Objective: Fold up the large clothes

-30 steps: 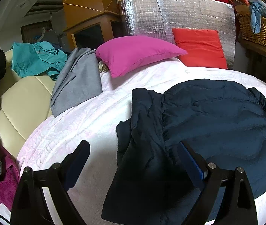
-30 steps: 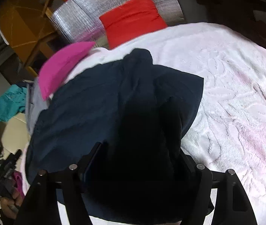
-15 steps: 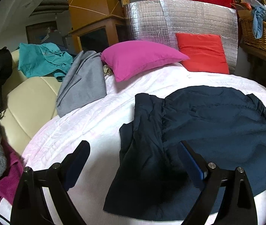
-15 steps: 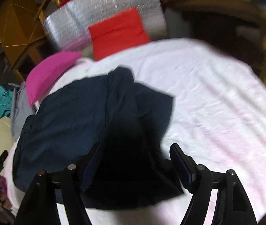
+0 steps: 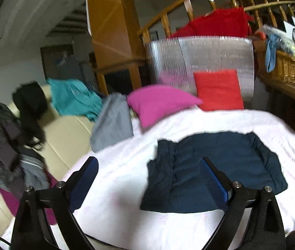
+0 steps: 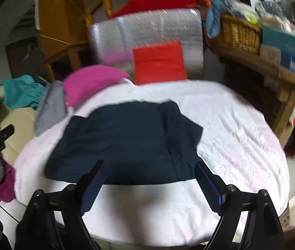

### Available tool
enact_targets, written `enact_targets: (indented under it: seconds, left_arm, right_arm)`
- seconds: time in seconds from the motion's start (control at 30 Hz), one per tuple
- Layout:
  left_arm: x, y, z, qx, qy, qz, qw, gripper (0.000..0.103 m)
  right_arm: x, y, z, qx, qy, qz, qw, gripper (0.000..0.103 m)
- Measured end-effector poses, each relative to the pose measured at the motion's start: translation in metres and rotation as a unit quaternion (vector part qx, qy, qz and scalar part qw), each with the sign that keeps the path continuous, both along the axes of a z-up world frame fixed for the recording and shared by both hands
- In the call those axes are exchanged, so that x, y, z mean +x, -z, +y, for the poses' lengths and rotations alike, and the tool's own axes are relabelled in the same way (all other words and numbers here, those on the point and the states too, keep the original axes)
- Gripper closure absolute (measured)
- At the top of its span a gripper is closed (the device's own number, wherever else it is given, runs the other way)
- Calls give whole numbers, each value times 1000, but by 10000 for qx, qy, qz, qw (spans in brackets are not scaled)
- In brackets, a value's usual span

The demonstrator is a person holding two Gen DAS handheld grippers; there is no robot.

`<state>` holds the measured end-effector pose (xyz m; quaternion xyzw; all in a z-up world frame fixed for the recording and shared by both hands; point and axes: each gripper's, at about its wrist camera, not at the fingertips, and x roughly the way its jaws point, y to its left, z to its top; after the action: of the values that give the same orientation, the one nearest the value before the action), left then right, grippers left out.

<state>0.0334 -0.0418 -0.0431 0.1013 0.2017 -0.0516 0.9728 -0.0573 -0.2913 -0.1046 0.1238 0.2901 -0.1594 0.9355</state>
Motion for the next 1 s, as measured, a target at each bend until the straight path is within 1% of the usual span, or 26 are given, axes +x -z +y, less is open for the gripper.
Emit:
enact_targets:
  seconds: [0.13,0.2,0.27,0.37,0.53,0.63,0.7,0.8,0.9,1.0]
  left_arm:
    - [-45,-33,11,2,-27,-345,9994,5]
    - [-65,-46,16,0,30,-445,9990,5]
    - [-82,-54,17,22,72,-489,9988,4]
    - [-97,-61,17,-14,195,-454,9988,2]
    - [-102,-62,11,-117,296,-454,9985,2]
    - [-103,-58,6,-203,348,-423,9983,2]
    - [-103,-54,2,-173,412,-364,9983,2]
    - [-101,-50,-2,-67,411,-328,9986,2]
    - [-96,-48,-6,-77,430,-282,9986,2]
    - [-92,-47,-12,-97,465,-217,9986,2]
  right_arm:
    - [-31,-40,19,77,19,-377,9993,11]
    - [-41,-52,28,4,11,-475,9989,10]
    - [-50,-62,38,-72,17,-534,9985,9]
    - [-58,-70,46,-35,-7,-524,9986,8]
    - [-62,-73,54,-152,-17,-542,9984,8]
    - [-63,-71,60,-377,-5,-483,9981,8]
    - [-63,-67,62,-523,66,-443,9976,8]
    - [-62,-63,61,-469,90,-430,9979,8]
    - [-58,-60,59,-472,55,-361,9982,7]
    - [-56,-60,57,-430,54,-390,9983,8]
